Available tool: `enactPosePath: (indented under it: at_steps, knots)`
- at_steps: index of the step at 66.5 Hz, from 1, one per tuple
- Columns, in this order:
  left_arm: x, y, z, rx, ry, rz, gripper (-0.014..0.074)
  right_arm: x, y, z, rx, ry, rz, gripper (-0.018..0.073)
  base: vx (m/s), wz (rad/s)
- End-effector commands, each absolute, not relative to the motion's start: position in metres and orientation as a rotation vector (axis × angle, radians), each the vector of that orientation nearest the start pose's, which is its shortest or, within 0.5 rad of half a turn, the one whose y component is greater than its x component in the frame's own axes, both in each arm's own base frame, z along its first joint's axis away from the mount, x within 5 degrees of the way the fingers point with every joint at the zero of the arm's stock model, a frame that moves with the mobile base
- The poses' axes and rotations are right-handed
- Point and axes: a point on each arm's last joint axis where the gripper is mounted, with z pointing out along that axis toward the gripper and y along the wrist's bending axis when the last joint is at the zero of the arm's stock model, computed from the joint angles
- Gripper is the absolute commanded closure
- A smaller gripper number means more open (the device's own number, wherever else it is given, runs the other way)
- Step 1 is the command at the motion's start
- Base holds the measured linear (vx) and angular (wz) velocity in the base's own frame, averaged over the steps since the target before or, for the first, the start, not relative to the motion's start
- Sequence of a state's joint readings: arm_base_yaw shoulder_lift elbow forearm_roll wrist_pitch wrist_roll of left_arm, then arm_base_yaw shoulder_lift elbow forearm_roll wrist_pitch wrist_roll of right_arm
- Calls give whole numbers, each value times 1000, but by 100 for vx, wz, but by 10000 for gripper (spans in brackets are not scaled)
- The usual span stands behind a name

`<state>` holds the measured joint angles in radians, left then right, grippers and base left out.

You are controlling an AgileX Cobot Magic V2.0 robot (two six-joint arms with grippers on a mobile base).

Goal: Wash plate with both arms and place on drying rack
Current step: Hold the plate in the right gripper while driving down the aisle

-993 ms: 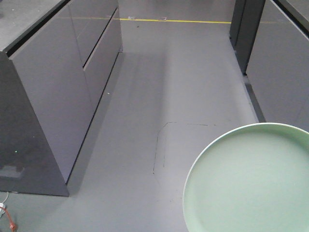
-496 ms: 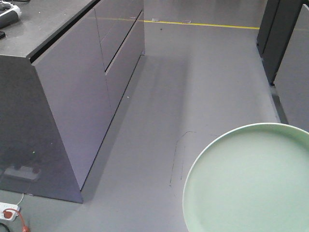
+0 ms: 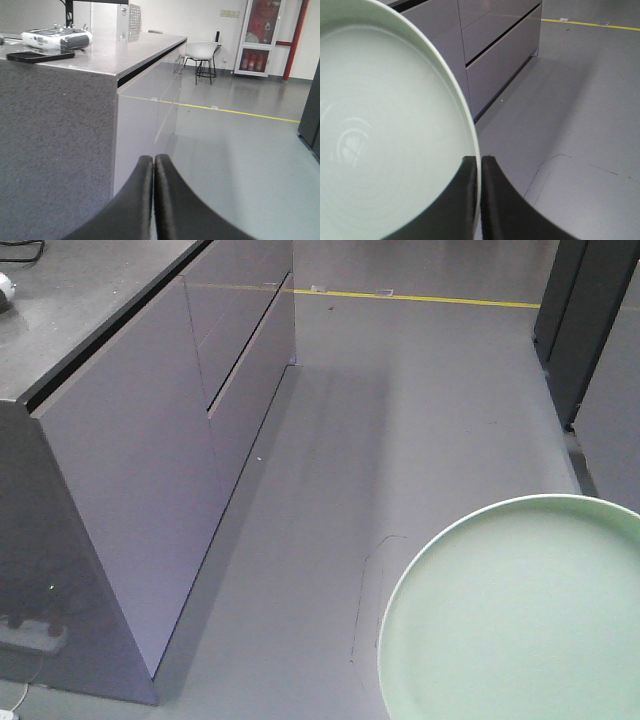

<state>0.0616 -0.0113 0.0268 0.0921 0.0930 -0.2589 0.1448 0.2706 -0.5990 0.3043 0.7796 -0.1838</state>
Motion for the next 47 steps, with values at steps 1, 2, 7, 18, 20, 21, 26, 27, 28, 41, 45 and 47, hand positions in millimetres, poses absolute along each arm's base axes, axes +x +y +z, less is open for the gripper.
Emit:
enactPosePath:
  at_steps: [1,2,7,18,20,21,26,27,28,41,45,47]
  knots:
    - [56,3,199,-180,1508,-93,602,42,24,342,-218,1809,326,564,27,-10]
    - [56,3,199,-180,1508,-93,602,42,24,342,-218,1809,326,564,27,-10]
    - [56,3,199,-180,1508,-93,602,42,24,342,-218,1809,326,564,28,-11]
    - [56,3,199,-180,1508,-93,602,42,24,342,-218,1809,326,564,29,-12]
    - [56,3,199,-180,1508,-93,602,42,24,342,-218,1809,326,564,30,-12]
    - [56,3,199,-180,1508,-93,602,42,24,342,-218,1809,326,564,30,-12]
    - [56,3,199,-180,1508,-93,602,42,24,342,-218,1809,326,564,30,-12]
    - [56,3,199,-180,1508,-93,602,42,24,342,-218,1809,326,564,30,-12]
    - [56,3,199,-180,1508,-93,602,42,24,342,-219,1810,326,564,30,-13]
    - [56,3,199,-180,1508,-93,602,42,24,342,-219,1810,326,564,30,-12]
    - [56,3,199,-180,1508,-93,602,42,24,342,-219,1810,326,564,30,-13]
    - [56,3,199,-180,1508,-93,602,42,24,342,-219,1810,326,564,31,-14]
